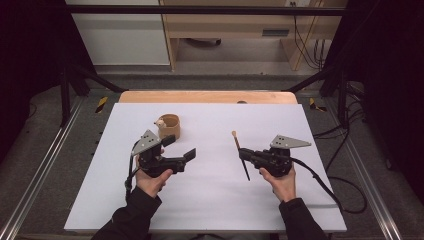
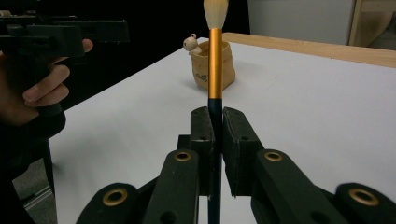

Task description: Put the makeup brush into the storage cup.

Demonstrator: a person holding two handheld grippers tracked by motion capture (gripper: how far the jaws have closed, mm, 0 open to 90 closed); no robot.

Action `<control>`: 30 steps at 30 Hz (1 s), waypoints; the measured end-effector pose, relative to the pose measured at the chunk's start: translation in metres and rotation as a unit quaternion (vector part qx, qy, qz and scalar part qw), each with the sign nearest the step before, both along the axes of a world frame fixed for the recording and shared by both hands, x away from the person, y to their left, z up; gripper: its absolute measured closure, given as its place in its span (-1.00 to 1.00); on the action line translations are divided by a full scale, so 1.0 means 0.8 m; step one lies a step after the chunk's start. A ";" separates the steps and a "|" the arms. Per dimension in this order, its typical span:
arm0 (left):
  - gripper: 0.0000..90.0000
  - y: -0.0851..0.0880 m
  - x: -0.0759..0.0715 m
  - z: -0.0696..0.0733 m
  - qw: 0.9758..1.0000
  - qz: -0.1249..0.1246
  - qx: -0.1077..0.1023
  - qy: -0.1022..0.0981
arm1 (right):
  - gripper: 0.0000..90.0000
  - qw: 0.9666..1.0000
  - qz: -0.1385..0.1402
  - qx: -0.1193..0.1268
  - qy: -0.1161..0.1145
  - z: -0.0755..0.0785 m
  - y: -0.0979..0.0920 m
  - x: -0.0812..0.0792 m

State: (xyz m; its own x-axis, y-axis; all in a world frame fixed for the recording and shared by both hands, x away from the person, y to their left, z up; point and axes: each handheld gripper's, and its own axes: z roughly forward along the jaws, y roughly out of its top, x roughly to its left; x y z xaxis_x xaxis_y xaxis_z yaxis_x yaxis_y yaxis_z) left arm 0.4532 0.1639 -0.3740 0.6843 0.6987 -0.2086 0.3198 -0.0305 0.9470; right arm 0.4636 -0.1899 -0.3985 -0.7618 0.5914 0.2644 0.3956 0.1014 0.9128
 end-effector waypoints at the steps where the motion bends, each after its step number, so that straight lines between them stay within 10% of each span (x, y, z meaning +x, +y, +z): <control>1: -0.83 -0.004 0.001 0.001 1.000 -0.002 -0.002 -0.001 | 0.85 1.000 0.001 0.001 0.000 0.000 0.000 0.000; 30: -0.79 -0.050 0.006 0.002 0.999 -0.037 -0.029 0.001 | 0.85 1.000 0.013 0.028 0.006 -0.008 0.012 -0.002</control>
State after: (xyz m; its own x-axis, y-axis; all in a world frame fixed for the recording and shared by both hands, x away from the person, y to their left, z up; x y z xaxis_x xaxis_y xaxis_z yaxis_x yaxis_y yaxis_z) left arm 0.4581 0.1238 -0.3727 0.7327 0.6336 -0.2483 0.3202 0.0010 0.9473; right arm 0.4618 -0.1804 -0.4045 -0.7727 0.5561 0.3061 0.4049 0.0604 0.9124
